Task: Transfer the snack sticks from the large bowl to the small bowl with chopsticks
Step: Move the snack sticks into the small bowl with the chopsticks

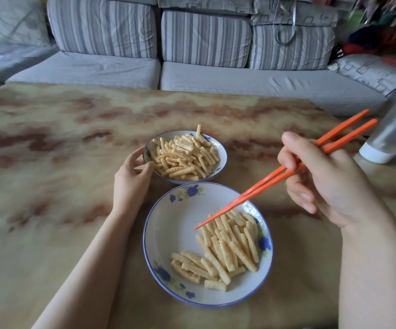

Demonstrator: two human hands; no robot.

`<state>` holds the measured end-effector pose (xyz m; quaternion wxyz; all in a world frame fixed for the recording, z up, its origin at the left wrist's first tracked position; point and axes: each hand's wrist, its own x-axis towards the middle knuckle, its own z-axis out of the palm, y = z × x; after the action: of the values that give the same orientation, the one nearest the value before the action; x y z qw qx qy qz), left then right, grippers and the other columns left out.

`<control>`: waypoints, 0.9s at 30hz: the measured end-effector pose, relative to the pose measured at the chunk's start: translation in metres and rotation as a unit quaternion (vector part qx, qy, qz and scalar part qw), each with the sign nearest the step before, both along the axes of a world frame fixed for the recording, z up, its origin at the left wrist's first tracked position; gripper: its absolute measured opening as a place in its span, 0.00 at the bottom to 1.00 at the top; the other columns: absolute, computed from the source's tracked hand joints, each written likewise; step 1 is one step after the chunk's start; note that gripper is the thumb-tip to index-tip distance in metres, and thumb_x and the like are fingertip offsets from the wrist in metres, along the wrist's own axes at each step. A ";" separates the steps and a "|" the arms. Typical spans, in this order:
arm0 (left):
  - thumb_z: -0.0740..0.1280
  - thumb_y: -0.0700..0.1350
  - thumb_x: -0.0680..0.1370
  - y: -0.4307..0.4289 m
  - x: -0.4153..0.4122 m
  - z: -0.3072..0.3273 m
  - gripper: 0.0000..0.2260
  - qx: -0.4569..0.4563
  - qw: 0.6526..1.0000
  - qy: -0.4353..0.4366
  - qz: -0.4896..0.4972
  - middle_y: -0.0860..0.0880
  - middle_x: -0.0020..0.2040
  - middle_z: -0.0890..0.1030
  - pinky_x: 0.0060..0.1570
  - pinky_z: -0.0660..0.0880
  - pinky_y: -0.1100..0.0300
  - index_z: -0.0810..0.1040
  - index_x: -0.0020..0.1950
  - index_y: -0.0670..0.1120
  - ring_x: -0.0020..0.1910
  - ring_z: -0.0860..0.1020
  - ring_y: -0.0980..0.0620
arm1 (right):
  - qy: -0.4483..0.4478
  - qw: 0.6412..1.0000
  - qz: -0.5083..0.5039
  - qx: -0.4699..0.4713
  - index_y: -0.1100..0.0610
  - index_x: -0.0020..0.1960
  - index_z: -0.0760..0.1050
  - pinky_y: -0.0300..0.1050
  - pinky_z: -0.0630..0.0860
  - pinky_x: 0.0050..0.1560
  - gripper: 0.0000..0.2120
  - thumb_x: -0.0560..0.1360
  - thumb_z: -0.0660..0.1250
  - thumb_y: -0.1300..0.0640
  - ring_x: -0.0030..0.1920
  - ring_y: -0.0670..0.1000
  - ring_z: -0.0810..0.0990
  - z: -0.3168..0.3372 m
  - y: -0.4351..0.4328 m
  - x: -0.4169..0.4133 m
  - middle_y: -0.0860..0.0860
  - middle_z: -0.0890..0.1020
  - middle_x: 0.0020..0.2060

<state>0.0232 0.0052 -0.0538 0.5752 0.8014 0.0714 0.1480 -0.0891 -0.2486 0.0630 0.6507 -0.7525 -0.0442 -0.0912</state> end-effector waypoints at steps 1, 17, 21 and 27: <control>0.65 0.42 0.77 0.000 0.000 0.000 0.18 0.001 1.000 0.000 0.000 0.51 0.51 0.80 0.42 0.71 0.68 0.75 0.67 0.52 0.38 0.78 0.60 | 0.002 1.000 -0.006 -0.009 0.56 0.29 0.67 0.32 0.57 0.19 0.20 0.76 0.61 0.48 0.14 0.50 0.58 0.001 -0.002 -0.001 0.55 0.62 0.18; 0.65 0.43 0.77 0.001 0.002 -0.002 0.18 0.010 1.000 -0.001 -0.001 0.50 0.51 0.80 0.37 0.69 0.74 0.75 0.67 0.51 0.39 0.78 0.60 | 0.016 1.000 -0.008 0.011 0.58 0.32 0.67 0.34 0.58 0.18 0.20 0.80 0.58 0.50 0.15 0.50 0.59 -0.006 0.008 0.007 0.52 0.63 0.17; 0.65 0.43 0.77 0.001 0.002 -0.003 0.19 0.010 1.000 0.001 -0.003 0.50 0.52 0.81 0.41 0.70 0.66 0.75 0.67 0.52 0.41 0.79 0.54 | -0.050 0.991 -0.078 0.092 0.56 0.31 0.67 0.35 0.59 0.19 0.20 0.82 0.58 0.54 0.16 0.48 0.62 -0.008 0.009 0.015 0.52 0.68 0.26; 0.65 0.44 0.76 0.002 0.003 -0.005 0.18 -0.006 1.000 0.001 -0.005 0.50 0.52 0.81 0.48 0.75 0.62 0.75 0.67 0.52 0.44 0.82 0.50 | -0.087 0.966 -0.184 0.161 0.56 0.32 0.66 0.37 0.59 0.19 0.19 0.82 0.57 0.56 0.16 0.48 0.63 -0.023 0.019 0.032 0.48 0.70 0.20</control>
<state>0.0264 0.0070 -0.0588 0.5804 0.7985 0.0690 0.1441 -0.0567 -0.2301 0.0397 0.7290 -0.6220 0.0543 -0.2807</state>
